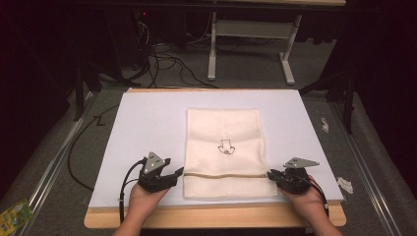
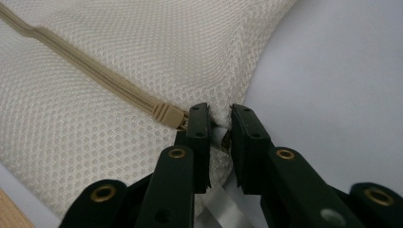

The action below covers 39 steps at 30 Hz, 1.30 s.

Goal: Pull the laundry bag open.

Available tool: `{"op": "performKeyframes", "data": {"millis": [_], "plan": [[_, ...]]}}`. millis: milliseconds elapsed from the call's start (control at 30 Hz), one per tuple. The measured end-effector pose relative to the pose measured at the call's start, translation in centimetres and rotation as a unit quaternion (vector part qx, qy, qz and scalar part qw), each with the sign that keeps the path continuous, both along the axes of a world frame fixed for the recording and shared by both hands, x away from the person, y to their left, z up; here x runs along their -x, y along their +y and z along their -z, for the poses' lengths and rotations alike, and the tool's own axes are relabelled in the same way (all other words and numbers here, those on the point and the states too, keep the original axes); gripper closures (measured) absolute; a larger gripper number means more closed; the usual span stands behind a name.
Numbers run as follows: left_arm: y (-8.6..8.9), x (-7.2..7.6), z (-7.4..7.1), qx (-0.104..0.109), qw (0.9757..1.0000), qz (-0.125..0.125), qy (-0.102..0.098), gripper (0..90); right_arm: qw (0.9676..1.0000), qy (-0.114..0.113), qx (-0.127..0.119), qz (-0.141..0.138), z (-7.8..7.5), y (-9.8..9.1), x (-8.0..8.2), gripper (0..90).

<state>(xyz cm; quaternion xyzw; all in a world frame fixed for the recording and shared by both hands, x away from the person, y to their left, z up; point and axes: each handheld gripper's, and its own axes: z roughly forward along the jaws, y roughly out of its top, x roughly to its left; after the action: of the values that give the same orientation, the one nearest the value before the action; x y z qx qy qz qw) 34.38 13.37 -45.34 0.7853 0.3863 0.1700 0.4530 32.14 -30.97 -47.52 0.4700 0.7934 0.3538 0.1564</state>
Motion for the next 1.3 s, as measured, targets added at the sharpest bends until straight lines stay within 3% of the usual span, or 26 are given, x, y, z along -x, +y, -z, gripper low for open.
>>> {"op": "performKeyframes", "data": {"millis": [100,267,400,500,533,600,767,867,1133,1233,1300], "plan": [[-0.3,0.1,-0.1,0.0,1.0,0.005,-0.002,41.2,1.0,-0.001,0.006,-0.002,-0.2,0.2,0.1,82.9],[-1.6,0.4,-0.7,0.049,0.9985,0.022,0.005,45.8,0.9998,-0.013,0.008,-0.013,-0.5,0.1,0.3,83.5],[-2.9,0.8,-0.8,0.048,0.9981,0.038,0.006,45.8,0.9995,-0.024,0.008,-0.017,-0.9,0.0,0.4,84.3],[-4.9,1.3,-0.8,0.041,0.9965,0.073,0.007,47.4,0.9992,-0.036,-0.003,-0.017,-1.5,0.2,0.8,84.4],[-4.9,1.3,-0.8,0.041,0.9965,0.073,0.007,47.6,0.9991,-0.038,-0.007,-0.016,-1.6,0.3,0.8,84.4],[-6.1,1.7,-0.8,0.044,0.9945,0.094,0.008,48.5,0.9988,-0.044,-0.005,-0.02,-1.8,0.3,0.9,84.4],[-8.2,1.7,-0.7,0.066,0.9899,0.122,0.03,53.8,0.9979,-0.058,-0.01,-0.027,-2.3,0.6,1.1,84.7],[-9.8,1.7,-0.5,0.068,0.9873,0.139,0.038,55.4,0.9972,-0.068,-0.014,-0.029,-2.7,0.8,1.3,85.0],[-14.1,1.4,0.0,0.087,0.9791,0.173,0.063,61.2,0.9956,-0.081,-0.015,-0.045,-3.3,1.4,1.6,85.2],[-15.6,1.1,0.3,0.088,0.9775,0.179,0.069,62.2,0.9948,-0.089,-0.013,-0.049,-3.5,1.6,1.6,85.2],[-16.6,0.8,0.7,0.08,0.9782,0.175,0.078,62.2,0.9943,-0.093,-0.014,-0.05,-3.7,1.7,1.7,85.2]]}}
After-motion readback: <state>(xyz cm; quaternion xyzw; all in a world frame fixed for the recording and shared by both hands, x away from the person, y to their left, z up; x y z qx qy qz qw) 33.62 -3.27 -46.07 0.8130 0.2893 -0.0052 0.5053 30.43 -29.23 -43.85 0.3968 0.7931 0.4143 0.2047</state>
